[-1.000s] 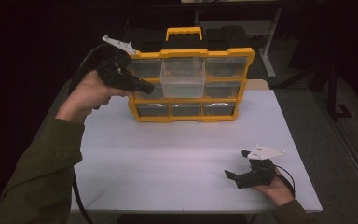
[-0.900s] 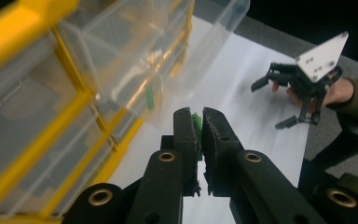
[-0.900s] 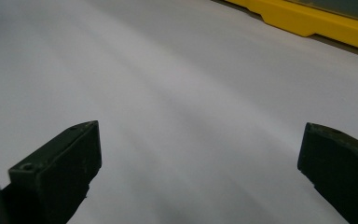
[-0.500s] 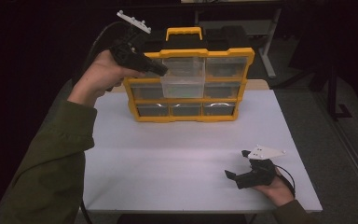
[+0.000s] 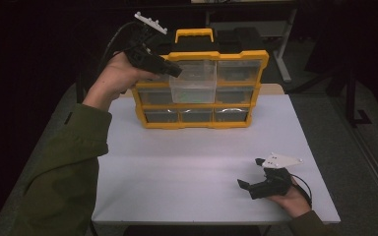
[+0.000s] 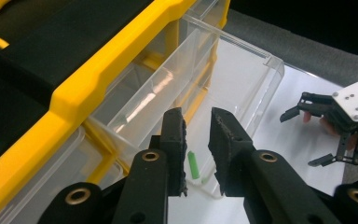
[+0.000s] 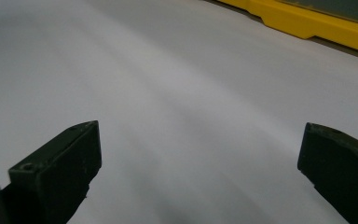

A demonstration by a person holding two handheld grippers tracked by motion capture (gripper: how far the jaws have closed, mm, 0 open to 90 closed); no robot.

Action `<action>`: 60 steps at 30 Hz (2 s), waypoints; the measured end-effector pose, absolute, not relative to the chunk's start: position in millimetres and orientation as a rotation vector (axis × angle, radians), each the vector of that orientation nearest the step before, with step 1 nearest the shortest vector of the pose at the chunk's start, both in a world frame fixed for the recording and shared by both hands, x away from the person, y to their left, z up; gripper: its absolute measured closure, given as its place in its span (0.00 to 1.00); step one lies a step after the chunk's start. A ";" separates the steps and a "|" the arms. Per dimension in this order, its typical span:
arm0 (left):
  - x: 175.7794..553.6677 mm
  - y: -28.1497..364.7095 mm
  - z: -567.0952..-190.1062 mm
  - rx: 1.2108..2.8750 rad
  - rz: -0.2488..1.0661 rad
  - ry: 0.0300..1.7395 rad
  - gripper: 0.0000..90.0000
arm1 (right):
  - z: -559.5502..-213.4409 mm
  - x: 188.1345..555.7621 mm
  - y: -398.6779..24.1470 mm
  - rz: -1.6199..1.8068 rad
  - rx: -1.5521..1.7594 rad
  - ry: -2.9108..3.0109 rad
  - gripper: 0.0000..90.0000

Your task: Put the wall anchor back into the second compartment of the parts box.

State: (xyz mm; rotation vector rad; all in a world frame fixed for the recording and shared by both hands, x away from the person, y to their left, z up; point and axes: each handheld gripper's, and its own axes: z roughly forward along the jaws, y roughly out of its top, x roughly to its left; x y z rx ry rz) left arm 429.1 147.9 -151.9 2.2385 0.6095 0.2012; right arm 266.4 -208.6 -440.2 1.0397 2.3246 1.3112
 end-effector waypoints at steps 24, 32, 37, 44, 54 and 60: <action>387.3 212.7 -208.6 2.159 0.227 0.636 0.32 | -440.6 266.4 -207.4 1.300 1.046 2.332 0.00; 369.0 220.6 -246.2 2.139 0.232 0.630 0.22 | -440.6 266.2 -207.0 1.297 1.048 2.333 0.00; 356.7 224.9 -277.4 2.117 0.234 0.635 0.15 | -440.7 266.3 -207.2 1.297 1.045 2.333 0.00; 336.2 231.9 -332.2 2.139 0.250 0.648 0.05 | -440.9 266.4 -207.3 1.294 1.045 2.335 0.00; 303.0 247.2 -405.6 2.112 0.242 0.661 0.00 | -441.0 266.7 -207.4 1.294 1.039 2.331 0.00; 297.0 249.8 -425.2 2.141 0.227 0.677 0.00 | -440.9 266.7 -207.1 1.289 1.044 2.332 0.00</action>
